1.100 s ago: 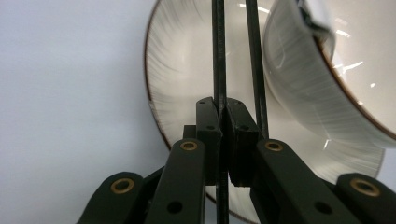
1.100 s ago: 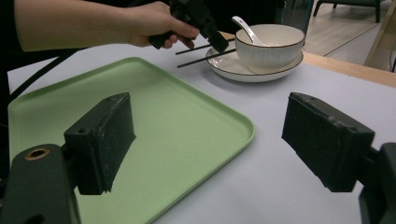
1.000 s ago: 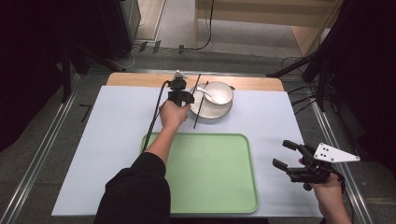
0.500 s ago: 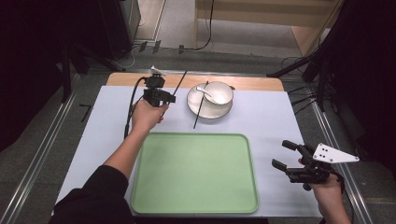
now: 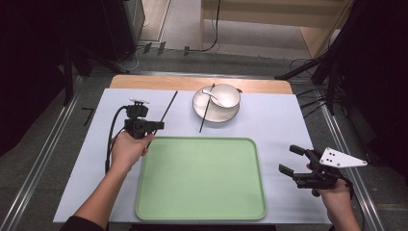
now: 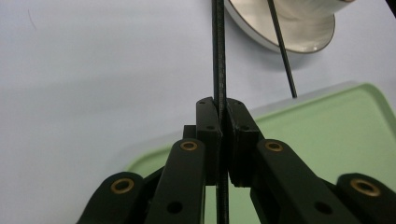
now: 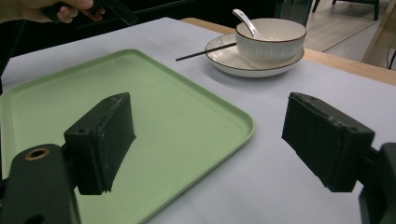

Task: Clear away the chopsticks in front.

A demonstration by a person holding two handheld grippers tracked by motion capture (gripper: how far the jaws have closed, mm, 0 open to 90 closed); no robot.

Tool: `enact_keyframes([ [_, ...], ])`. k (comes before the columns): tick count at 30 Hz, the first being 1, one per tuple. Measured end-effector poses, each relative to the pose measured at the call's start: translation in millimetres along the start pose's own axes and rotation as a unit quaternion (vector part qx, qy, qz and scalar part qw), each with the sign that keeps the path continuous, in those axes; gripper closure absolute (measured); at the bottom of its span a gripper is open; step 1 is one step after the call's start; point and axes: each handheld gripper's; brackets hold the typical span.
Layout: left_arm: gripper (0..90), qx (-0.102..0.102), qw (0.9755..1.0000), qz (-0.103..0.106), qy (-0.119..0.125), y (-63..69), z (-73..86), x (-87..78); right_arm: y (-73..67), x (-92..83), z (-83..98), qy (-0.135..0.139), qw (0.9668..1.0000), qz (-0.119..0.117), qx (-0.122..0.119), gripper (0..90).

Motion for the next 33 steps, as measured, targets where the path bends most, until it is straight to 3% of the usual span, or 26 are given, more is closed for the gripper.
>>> enact_keyframes([
  [3, 85.1, 0.003, 1.0, 0.0, 0.0, 0.5, 11.8, -2.8, 0.0, 0.0, -0.2, -0.001, 1.0, 0.001, 0.0, 17.1],
  [5, 85.2, 0.021, 0.9996, -0.017, 0.002, 4.3, 27.5, -6.0, -0.2, 0.0, -0.6, 0.001, 1.0, 0.0, 0.002, 17.1],
  [8, 85.1, 0.021, 0.9997, -0.013, 0.002, 6.7, 37.7, -8.6, -0.2, 1.1, -1.0, 0.0, 1.0, -0.002, 0.0, 17.1],
  [12, 85.1, 0.014, 0.9999, -0.004, -0.008, 11.7, 63.8, -13.9, -0.3, 2.4, -1.8, 0.0, 1.0, -0.005, -0.001, 17.1],
  [18, 85.0, -0.006, 0.9999, 0.004, -0.007, 10.9, 78.2, -25.6, 0.1, 2.6, -2.4, 0.003, 1.0, -0.005, 0.001, 17.1],
  [23, 84.9, -0.017, 0.9995, -0.004, -0.026, 10.3, 101.0, -28.6, 0.7, 2.4, -2.5, 0.005, 1.0, -0.006, 0.001, 17.1],
  [33, 84.7, -0.032, 0.9977, -0.018, -0.057, 3.5, 117.6, -22.5, 0.1, 3.6, -2.9, 0.001, 1.0, -0.007, -0.001, 17.2],
])
Point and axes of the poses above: each handheld gripper's, and its own axes: x roughly forward along the jaws, z roughly out of its underside, y roughly to its right, and after that the axes turned 3 degrees about -x, right-handed
